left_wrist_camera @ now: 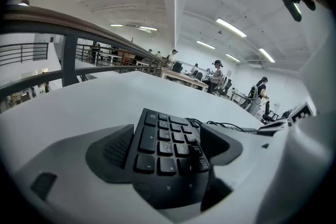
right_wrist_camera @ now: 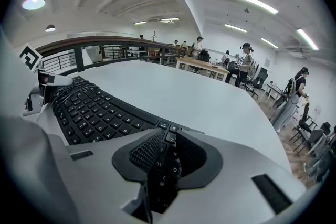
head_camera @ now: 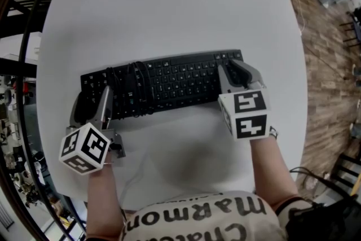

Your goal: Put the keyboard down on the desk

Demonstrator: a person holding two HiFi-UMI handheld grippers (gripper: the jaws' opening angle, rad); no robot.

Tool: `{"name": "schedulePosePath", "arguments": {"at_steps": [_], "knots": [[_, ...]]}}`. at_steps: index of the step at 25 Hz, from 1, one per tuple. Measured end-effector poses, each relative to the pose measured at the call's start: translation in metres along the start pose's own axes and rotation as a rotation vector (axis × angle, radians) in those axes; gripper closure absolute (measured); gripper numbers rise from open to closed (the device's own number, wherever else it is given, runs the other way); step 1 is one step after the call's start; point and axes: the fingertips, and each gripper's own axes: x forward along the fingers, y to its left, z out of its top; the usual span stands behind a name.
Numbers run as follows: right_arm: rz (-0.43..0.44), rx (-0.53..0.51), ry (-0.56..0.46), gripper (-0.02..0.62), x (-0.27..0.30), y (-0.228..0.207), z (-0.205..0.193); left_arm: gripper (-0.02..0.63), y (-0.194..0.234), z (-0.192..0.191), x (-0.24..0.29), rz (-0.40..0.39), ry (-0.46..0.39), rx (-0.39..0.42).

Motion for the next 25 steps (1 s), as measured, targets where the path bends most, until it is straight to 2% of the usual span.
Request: {"name": "schedulePosePath", "arguments": {"at_steps": [18,25], "knots": [[0.002,0.006,0.008,0.489,0.0000,0.0003,-0.0027,0.218,0.0028,-0.0038,0.0027,0.022,0.039,-0.003],[-0.001,-0.006,-0.009,0.489,0.0004,0.0006,0.0001,0.218,0.0026,-0.0026,0.0022,0.037,0.019,0.017]]}}
